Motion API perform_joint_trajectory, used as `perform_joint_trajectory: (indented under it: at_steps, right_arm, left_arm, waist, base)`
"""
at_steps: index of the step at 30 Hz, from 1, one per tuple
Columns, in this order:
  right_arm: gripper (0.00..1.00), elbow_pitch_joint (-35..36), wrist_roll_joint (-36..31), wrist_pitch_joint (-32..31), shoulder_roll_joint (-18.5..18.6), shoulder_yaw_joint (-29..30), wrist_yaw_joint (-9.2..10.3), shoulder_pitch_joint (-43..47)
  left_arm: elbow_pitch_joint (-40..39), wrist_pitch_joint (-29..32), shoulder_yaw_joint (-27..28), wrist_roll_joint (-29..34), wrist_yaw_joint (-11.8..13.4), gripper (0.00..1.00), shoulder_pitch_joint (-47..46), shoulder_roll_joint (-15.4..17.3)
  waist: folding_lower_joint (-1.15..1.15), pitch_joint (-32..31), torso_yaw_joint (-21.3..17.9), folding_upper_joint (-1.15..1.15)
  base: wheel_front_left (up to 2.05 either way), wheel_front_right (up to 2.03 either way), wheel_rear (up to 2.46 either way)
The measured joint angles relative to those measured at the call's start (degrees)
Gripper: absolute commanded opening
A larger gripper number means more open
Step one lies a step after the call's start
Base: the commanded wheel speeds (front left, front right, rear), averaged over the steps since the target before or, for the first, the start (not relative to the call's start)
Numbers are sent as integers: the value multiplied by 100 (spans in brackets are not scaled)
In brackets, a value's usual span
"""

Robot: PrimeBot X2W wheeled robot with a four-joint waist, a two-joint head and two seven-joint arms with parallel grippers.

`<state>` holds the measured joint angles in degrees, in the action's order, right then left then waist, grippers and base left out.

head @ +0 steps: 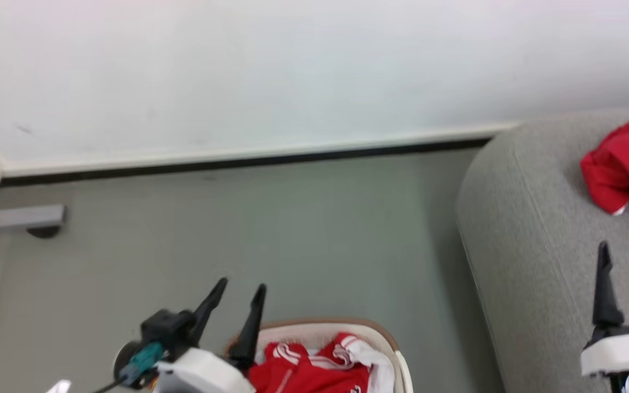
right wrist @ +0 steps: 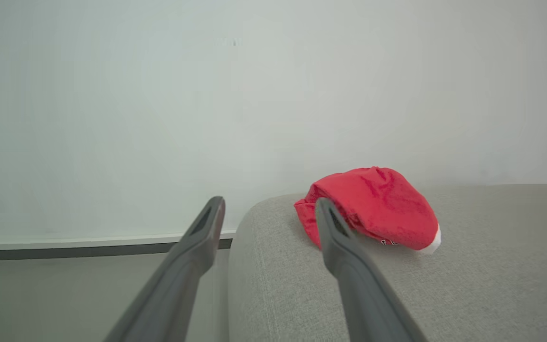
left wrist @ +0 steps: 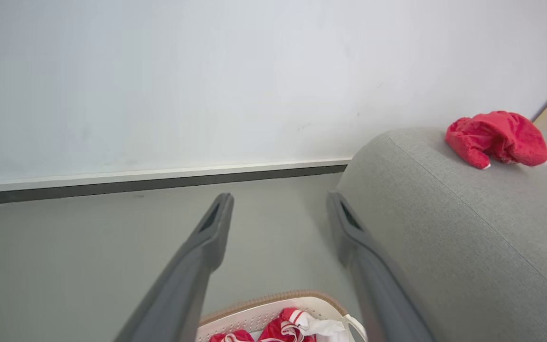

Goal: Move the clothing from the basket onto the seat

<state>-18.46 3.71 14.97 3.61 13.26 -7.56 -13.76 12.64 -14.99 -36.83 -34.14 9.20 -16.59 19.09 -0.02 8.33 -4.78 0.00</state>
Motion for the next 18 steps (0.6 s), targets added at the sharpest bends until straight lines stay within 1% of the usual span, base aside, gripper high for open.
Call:
perform_joint_trajectory:
  at_steps: [4, 7, 9, 12, 18]
  right_arm:
    - [100, 231, -18, 0, -40, -341, 0, 493]
    - [100, 322, 11, 0, -80, -569, 0, 798]
    - [100, 333, 78, -1, -76, -833, 0, 942]
    - [100, 350, 245, -1, -101, -1080, 0, 1103]
    - [100, 345, 489, 0, -97, -1292, 0, 1393]
  left_arm:
    - [-138, -12, 561, 204, 52, 100, 549, -103]
    - [-227, -13, 985, 464, 47, 100, 1001, -236]
    - [-288, -13, 1281, 589, 24, 100, 1257, -325]
    - [-376, -13, 1599, 893, -115, 100, 1562, -476]
    - [-402, -13, 2164, 1302, -445, 100, 1947, -801]
  waist:
    - [-1, -389, 194, 0]
    - [0, -627, 324, 0]
    - [0, -749, 385, 0]
    - [0, -879, 420, 0]
    - [1, -1000, 437, 0]
  base:
    - [0, 0, 0]
    - [0, 0, 0]
    - [0, 0, 0]
    - [0, 0, 0]
    - [0, 0, 0]
